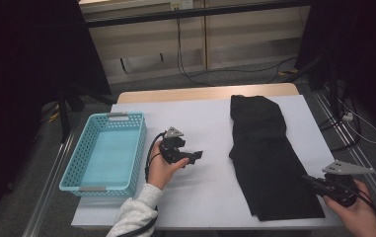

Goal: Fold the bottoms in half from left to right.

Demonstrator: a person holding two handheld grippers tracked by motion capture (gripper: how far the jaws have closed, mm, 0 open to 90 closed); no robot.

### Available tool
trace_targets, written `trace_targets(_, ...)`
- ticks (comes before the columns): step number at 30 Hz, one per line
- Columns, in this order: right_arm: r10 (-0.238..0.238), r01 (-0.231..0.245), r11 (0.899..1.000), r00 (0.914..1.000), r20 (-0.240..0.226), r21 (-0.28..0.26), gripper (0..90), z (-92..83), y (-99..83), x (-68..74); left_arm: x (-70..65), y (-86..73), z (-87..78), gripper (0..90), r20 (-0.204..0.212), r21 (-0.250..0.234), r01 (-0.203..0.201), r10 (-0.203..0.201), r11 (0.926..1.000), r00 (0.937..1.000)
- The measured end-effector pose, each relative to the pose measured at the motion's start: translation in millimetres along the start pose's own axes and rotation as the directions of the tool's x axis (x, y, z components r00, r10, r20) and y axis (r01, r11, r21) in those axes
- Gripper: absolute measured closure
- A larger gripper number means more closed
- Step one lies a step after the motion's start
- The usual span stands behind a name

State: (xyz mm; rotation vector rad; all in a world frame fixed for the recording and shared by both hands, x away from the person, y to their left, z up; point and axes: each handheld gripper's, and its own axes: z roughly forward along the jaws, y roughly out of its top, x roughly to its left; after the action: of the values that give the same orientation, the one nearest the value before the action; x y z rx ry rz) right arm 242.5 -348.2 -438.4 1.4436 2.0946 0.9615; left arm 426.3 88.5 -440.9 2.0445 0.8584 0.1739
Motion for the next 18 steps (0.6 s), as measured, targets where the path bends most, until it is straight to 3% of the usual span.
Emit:
trace_targets(11,0.026,-0.028,0.998,0.9994,0.023,0.048,90.0,-3.2,-12.8,-10.3,-0.5,-0.4,1.5,14.3,0.001,0.009,-0.002,0.002,1.0000,1.0000)
trace_targets(16,0.040,-0.041,0.999,0.9984,0.041,0.015,77.2,-0.8,-8.7,-9.2,-0.4,-0.9,2.8,14.3,-0.002,0.016,-0.005,0.005,0.9999,1.0000)
trace_targets(18,0.045,-0.046,0.999,0.9978,0.048,0.006,76.3,0.7,-6.1,-9.6,-0.7,-1.0,3.3,14.3,-0.002,0.018,-0.006,0.006,0.9998,1.0000)
